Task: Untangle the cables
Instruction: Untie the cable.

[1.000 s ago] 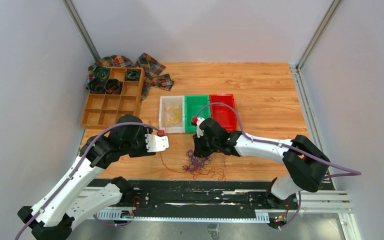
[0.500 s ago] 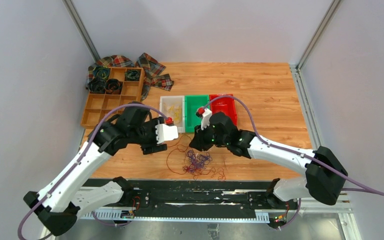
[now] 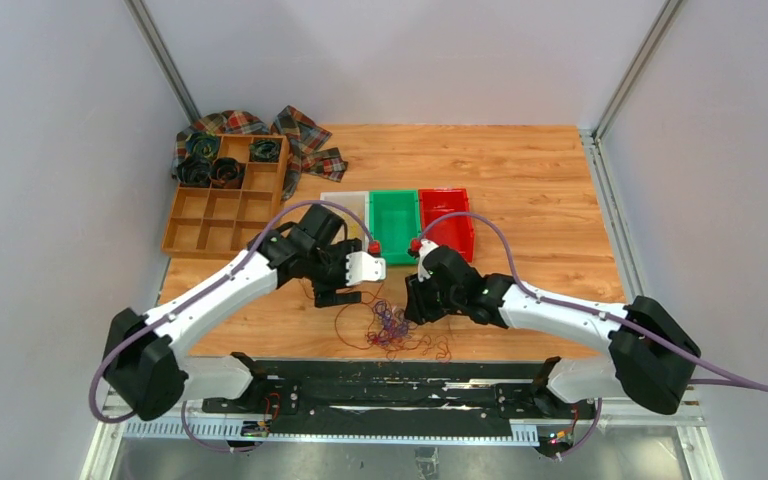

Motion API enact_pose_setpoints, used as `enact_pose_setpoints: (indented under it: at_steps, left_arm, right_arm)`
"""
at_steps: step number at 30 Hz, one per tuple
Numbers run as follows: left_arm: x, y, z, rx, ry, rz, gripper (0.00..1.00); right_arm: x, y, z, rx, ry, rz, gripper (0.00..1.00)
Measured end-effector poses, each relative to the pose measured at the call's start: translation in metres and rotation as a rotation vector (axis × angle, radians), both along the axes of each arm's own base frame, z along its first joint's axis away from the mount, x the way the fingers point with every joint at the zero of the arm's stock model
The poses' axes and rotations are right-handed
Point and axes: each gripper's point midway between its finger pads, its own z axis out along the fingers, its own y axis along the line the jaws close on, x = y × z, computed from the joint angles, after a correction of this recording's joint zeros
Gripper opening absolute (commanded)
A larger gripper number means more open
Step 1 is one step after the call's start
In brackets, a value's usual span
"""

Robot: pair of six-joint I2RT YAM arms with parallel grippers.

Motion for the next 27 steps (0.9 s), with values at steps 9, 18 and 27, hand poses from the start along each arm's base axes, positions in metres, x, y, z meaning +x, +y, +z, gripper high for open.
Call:
enact_pose_setpoints:
  at_steps: [9,18,27]
  left_arm:
    - [0.014,-0.023,-0.051,0.067,0.098,-0.047,0.64]
    - [0.025,-0.019,-0.087,0.142,0.133,-0.027,0.03]
    - [0.013,0.061,-0.088,0.187,0.095,0.113,0.01]
  right_arm:
    - [0.008,-0.020,-0.017,-0.108,0.001,-0.097,0.21]
    - [0.011,-0.026,-0.014,-0.111,-0.023,-0.120,0.01]
    - [0.041,-0.052,0.068,0.060,-0.223,-0.243,0.01]
